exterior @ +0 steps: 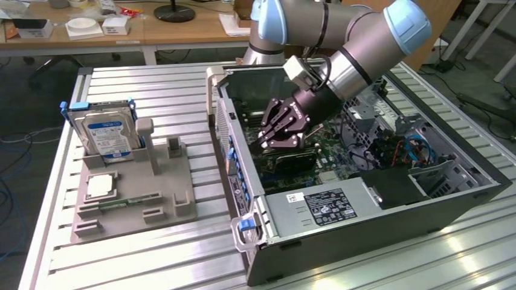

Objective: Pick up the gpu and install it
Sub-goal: 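Press down on the gpu until it lock into place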

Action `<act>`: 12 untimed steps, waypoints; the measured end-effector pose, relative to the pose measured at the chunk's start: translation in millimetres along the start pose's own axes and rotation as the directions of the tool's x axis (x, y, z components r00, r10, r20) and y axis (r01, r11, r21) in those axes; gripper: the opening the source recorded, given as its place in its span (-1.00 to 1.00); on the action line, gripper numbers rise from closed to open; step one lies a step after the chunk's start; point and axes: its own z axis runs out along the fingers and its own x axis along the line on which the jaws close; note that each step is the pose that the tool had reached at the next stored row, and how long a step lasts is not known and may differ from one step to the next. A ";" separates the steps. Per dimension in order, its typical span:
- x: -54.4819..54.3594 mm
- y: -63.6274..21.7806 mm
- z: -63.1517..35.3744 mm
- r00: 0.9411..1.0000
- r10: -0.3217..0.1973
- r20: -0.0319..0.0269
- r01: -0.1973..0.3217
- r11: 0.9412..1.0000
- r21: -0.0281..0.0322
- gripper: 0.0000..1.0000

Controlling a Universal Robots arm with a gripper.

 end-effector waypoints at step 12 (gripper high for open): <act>-12.5 3.8 5.0 1.000 0.002 0.000 -0.002 1.000 -0.001 -0.80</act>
